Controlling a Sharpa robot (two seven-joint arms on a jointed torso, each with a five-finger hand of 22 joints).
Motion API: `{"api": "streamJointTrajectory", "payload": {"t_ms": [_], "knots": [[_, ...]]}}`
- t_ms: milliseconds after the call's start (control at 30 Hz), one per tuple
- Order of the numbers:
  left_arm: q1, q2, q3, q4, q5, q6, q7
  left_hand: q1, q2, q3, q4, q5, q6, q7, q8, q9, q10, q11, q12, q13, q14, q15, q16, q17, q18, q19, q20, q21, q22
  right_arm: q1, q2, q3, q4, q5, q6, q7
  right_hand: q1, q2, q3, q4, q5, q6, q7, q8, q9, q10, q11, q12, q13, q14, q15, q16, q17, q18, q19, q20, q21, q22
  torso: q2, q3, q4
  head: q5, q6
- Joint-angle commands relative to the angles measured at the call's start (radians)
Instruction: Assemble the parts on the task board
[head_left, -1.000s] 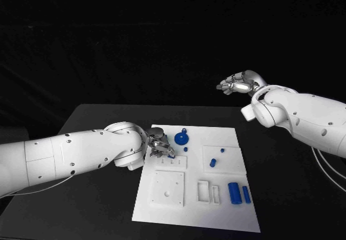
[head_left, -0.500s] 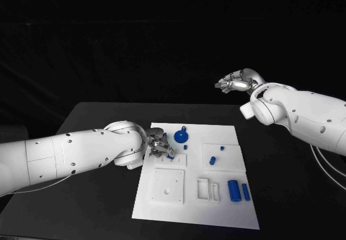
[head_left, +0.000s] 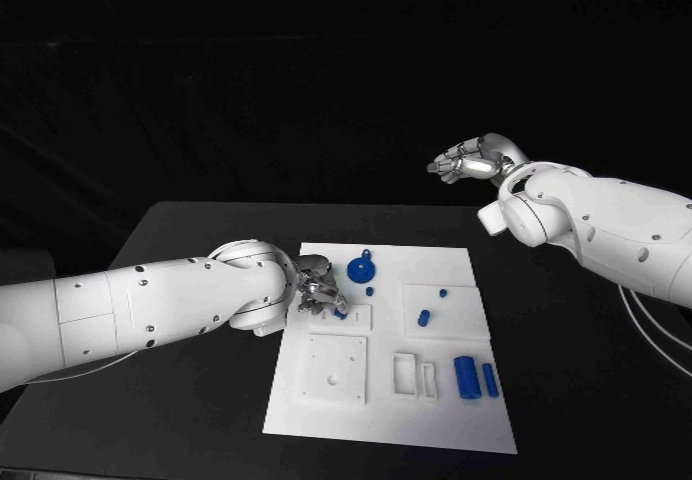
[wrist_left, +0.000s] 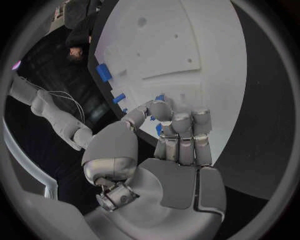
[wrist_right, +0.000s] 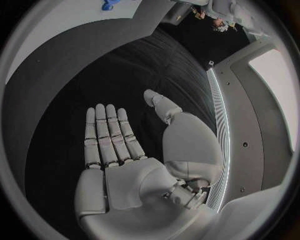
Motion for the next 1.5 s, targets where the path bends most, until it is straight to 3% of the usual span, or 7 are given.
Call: {"api": "streamJointTrajectory", "payload": {"t_ms": [33,800,1067,1167,1500], "knots": [[-0.003,0.005,0.000,-0.001,-0.046,0.021,0.007,-0.003,0.004,0.006,0.000,-0.010,0.140,-0.087,-0.006,0.171,-0.025,-0.016,0.007,-0.002,0.036,-0.045,0.006,-0.002,-0.009,-0.004,-0.107,0.005,0.017,0.000,0.001,0.000,-0.001,0.003,0.011,0.000,0.001,0.002,0.001,0.005,0.006,-0.008,0.015,0.003,-0.001,0.000,0.006,-0.007,-0.002,-0.002,0.006,-0.005,-0.002,-0.011,-0.007,0.004,-0.004,-0.002,0.000,0.0006,-0.0006,-0.001,-0.004],[-0.007,0.007,0.001,0.001,-0.050,0.073,0.001,-0.004,-0.003,0.009,0.000,-0.011,0.143,-0.087,-0.008,0.174,-0.025,-0.015,0.010,-0.005,0.034,-0.046,0.008,-0.006,-0.009,-0.005,-0.107,0.005,0.017,-0.003,0.014,0.000,-0.010,0.003,0.014,-0.002,0.003,0.001,0.000,0.009,0.006,-0.014,0.017,0.002,-0.004,-0.001,0.008,-0.013,-0.013,-0.004,0.008,-0.008,-0.013,-0.010,-0.010,0.006,-0.014,-0.004,0.000,0.0006,-0.0005,-0.009,-0.010],[-0.007,0.004,0.001,-0.002,-0.021,0.072,0.002,-0.012,0.004,0.011,0.001,0.016,0.148,-0.087,-0.011,0.179,-0.026,-0.015,0.016,-0.009,0.033,-0.045,0.014,-0.011,-0.011,-0.006,-0.106,0.006,0.017,-0.005,0.016,0.000,-0.013,0.003,0.015,-0.005,0.003,0.001,-0.001,0.010,0.006,-0.017,0.018,0.001,-0.005,-0.001,0.009,-0.014,-0.016,-0.005,0.009,-0.009,-0.017,-0.010,-0.011,0.007,-0.017,-0.004,-0.001,0.0007,0.0008,-0.007,-0.013],[-0.007,0.003,0.001,-0.003,-0.018,0.072,0.000,-0.019,0.008,0.011,-0.004,0.040,0.150,-0.087,-0.013,0.182,-0.027,-0.015,0.020,-0.012,0.031,-0.044,0.018,-0.014,-0.011,-0.008,-0.106,0.006,0.017,-0.005,0.016,0.000,-0.013,0.003,0.016,-0.006,0.004,0.002,0.000,0.011,0.007,-0.018,0.018,0.001,-0.006,-0.001,0.009,-0.015,-0.017,-0.005,0.009,-0.010,-0.018,-0.010,-0.012,0.007,-0.018,-0.005,-0.001,0.0004,0.0004,-0.007,-0.013],[-0.007,0.008,0.001,-0.005,-0.016,0.080,-0.009,-0.039,0.026,0.008,-0.001,0.045,0.156,-0.088,-0.014,0.186,-0.026,-0.016,0.029,-0.014,0.032,-0.042,0.026,-0.017,-0.012,-0.009,-0.105,0.008,0.017,-0.006,0.018,0.000,-0.014,0.003,0.018,-0.007,0.006,0.001,0.000,0.011,0.011,-0.020,0.019,0.001,-0.007,-0.001,0.010,-0.017,-0.021,-0.006,0.010,-0.010,-0.022,-0.010,-0.013,0.008,-0.022,-0.005,-0.001,0.0009,0.0001,-0.006,-0.014]]}}
